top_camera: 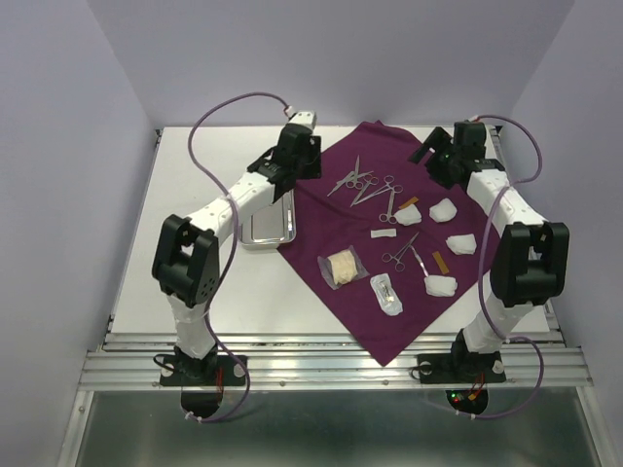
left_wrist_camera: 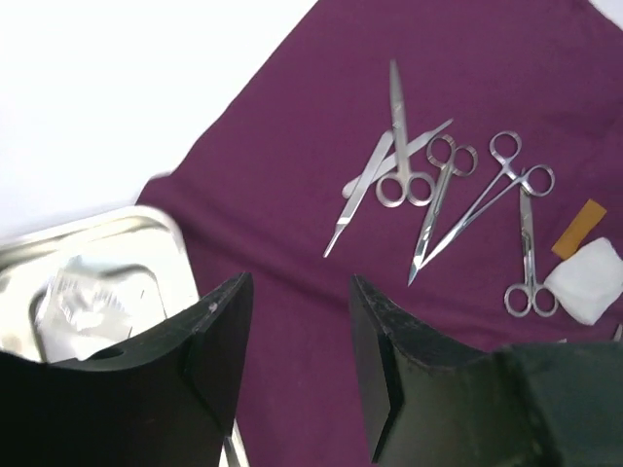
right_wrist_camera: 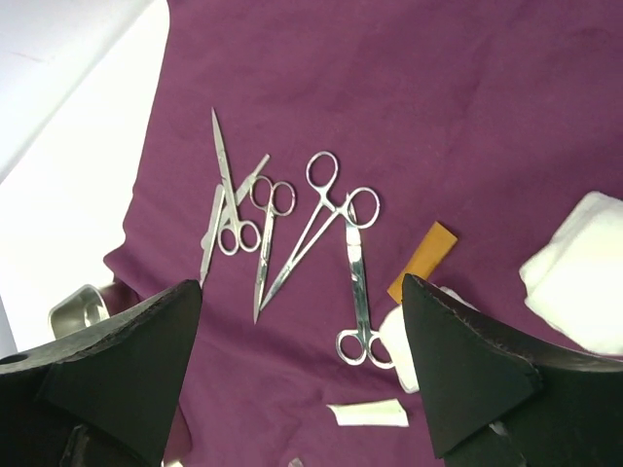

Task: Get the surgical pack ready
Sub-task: Pick up the medical item from the surgical kit.

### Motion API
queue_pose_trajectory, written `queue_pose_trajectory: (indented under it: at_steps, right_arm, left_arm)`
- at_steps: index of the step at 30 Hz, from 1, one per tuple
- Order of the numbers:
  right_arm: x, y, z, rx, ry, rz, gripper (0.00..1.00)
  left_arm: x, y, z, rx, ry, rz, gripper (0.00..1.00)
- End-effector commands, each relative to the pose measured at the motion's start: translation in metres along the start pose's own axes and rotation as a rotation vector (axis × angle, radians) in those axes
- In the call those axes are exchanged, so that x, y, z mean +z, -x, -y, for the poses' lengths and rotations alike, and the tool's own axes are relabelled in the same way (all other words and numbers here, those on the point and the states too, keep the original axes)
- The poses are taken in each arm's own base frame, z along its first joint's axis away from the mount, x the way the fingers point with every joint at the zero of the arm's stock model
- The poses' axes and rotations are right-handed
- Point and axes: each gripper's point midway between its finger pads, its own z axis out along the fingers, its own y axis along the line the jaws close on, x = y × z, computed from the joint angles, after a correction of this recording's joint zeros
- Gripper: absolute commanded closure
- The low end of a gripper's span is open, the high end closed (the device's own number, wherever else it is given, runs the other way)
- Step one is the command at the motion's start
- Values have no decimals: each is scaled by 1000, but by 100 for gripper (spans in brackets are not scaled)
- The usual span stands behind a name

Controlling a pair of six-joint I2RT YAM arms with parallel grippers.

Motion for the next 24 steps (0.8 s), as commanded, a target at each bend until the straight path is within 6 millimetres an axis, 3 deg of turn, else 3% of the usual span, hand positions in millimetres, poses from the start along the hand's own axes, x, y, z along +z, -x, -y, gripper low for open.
queue_pose_trajectory:
  at_steps: [1, 5, 10, 12, 13, 15, 24]
  right_arm:
    - [-25, 19, -9, -27, 25, 80, 11]
    - [-31, 13, -2, -29, 6, 73, 11]
    - [-33, 6, 7, -38, -21, 64, 11]
    - [-33, 4, 10, -40, -30, 57, 11]
    - [-32, 3, 11, -41, -33, 53, 11]
    - [-32, 1, 13, -42, -39, 48, 11]
    - [-27, -4, 17, -37, -50, 32, 11]
  left_arm:
    - [25, -3, 23, 217, -28, -47, 45]
    - [53, -5, 45, 295, -106, -72, 46]
    - [84, -8, 60, 353, -159, -96, 46]
    - [99, -27, 58, 364, -160, -147, 47]
    - [101, -19, 62, 361, -164, -131, 47]
    - [110, -34, 66, 364, -194, -168, 48]
    - [131, -63, 63, 373, -203, -223, 52]
